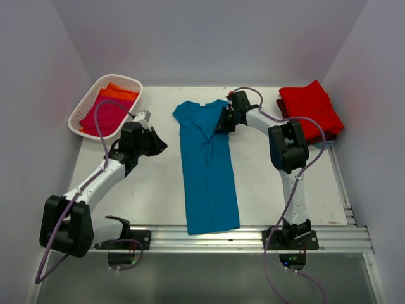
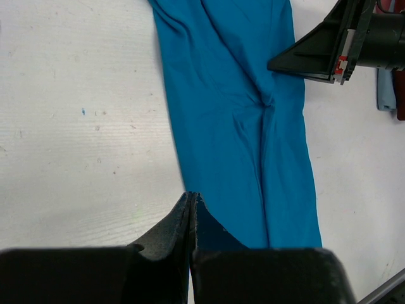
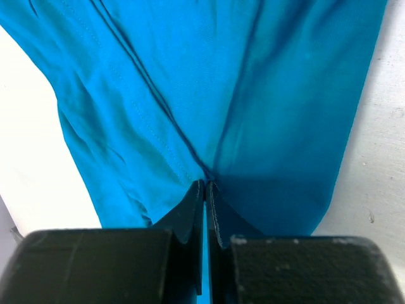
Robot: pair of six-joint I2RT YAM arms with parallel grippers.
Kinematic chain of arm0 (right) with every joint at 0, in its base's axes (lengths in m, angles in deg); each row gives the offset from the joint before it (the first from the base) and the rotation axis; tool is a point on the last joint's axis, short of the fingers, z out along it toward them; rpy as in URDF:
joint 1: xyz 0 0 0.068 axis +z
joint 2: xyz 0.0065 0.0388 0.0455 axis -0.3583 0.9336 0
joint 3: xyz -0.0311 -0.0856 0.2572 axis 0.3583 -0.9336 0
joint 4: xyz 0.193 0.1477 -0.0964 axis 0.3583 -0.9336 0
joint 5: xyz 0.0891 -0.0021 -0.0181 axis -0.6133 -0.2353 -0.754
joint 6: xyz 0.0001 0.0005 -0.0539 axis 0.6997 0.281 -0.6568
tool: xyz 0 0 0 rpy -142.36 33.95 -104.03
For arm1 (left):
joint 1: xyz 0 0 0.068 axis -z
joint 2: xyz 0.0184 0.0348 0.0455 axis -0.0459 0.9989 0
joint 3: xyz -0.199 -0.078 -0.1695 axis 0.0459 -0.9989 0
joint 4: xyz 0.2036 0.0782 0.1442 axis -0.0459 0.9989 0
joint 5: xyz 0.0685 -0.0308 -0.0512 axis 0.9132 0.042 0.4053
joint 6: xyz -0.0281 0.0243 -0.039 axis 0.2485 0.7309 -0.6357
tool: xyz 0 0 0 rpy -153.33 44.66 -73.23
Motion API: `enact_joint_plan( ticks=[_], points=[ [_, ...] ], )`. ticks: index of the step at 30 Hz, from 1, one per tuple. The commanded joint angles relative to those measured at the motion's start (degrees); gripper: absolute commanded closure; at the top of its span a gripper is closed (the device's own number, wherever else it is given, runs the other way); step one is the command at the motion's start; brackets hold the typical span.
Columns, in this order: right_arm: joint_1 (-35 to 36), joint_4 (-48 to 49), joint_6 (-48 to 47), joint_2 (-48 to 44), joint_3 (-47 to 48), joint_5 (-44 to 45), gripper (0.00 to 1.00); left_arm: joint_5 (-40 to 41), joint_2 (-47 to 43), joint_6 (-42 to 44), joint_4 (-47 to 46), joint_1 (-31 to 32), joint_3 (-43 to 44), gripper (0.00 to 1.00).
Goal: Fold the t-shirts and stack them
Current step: Rotate the tshirt 90 degrees
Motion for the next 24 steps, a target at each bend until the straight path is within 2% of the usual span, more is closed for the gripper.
enact_joint_plan(
  ticks=[1, 7, 17, 24],
  points=[
    [0.2, 2.9, 0.4, -0.9, -0.3, -2.5, 1.0, 1.0, -1.6, 0.5, -0.6, 0.2, -0.6, 0.98],
    [0.8, 10.7, 0.4, -4.1, -3.4, -8.1, 1.0, 0.9, -1.5, 0.4, -0.9, 0.2, -0.8, 0.99],
    [3.3, 18.3, 0.8, -5.0, -4.7, -15.1, 1.0, 1.0, -1.4, 0.5, -1.3, 0.2, -1.3, 0.99],
    [5.2, 16.7, -1.7, -3.4, -2.2, -18.4, 1.0, 1.0, -1.3, 0.7, -1.3, 0.2, -1.4, 1.0]
  ],
)
